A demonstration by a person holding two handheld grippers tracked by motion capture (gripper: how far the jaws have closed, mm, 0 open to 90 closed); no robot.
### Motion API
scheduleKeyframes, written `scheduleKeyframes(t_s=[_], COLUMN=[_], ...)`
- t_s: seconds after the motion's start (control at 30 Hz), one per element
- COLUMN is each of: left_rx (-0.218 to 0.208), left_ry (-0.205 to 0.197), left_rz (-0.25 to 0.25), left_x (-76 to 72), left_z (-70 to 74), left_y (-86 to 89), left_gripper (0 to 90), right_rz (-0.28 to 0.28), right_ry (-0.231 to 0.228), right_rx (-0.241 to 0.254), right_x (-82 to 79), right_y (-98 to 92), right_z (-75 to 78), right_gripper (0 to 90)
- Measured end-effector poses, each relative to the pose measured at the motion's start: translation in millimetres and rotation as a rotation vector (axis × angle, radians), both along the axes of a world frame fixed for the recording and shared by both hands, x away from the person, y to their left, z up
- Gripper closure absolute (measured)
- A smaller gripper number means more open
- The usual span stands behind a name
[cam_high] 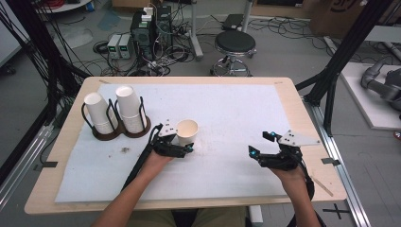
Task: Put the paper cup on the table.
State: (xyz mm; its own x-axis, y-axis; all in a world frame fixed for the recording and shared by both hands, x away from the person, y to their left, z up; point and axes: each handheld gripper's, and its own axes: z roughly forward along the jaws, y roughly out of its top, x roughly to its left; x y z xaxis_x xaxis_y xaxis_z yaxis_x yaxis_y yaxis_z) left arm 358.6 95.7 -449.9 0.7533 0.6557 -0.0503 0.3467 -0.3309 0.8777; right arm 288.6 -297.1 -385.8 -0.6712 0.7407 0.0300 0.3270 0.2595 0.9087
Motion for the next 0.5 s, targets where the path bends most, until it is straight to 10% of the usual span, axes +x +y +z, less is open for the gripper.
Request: scheduleKeyframes(t_s=[0.5], left_rx=[-0.234], left_ry=[-0.121], left_rz=[0.014], left_x=[-42.7], left_z=[26.6], left_y=[77.8], left_gripper=[18.9], right_rz=[-0.010], right_ry=[0.020], right_rx=[-0.019], right_x=[0.8], right_y=[-0.2], right_z=[-5.2], right_gripper=[20.6])
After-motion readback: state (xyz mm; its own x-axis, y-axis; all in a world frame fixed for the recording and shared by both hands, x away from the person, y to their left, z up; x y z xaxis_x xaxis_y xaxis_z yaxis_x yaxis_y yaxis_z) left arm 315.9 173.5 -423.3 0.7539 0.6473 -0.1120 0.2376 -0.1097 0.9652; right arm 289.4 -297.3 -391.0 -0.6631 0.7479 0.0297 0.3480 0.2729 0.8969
